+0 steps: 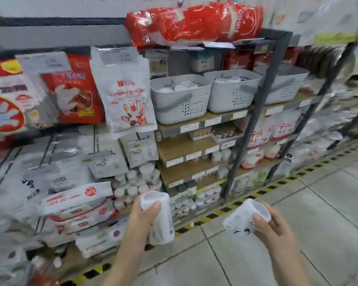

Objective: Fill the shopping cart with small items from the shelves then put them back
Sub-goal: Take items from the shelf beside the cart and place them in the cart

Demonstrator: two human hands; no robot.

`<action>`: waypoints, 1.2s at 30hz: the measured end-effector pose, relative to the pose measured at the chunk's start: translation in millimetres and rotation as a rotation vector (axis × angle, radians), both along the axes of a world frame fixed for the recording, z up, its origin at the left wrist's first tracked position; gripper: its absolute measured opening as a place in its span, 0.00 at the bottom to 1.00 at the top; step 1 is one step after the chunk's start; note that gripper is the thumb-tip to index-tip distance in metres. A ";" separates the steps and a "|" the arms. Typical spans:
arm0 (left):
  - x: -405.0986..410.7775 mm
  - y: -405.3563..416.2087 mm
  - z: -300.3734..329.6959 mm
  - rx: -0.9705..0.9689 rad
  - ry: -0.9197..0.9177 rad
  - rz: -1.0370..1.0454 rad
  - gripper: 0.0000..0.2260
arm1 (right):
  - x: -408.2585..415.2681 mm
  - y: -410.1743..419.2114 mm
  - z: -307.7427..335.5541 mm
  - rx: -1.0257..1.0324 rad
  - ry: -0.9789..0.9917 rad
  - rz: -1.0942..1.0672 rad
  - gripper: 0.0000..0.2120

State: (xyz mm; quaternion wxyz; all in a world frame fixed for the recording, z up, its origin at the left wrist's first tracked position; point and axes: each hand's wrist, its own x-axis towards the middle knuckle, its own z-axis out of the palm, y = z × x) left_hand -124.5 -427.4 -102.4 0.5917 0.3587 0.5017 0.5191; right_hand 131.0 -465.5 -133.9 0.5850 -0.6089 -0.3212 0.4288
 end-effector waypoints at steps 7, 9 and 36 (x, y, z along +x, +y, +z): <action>59.2 77.9 20.3 0.079 0.128 -0.105 0.29 | 67.3 40.3 5.9 0.015 0.014 -0.101 0.16; 79.9 106.3 18.3 0.083 0.113 -0.117 0.19 | 86.0 58.1 5.1 0.014 0.014 -0.098 0.20; 283.7 503.5 98.7 0.363 0.065 0.106 0.26 | 229.8 465.4 109.2 0.458 -0.281 0.041 0.24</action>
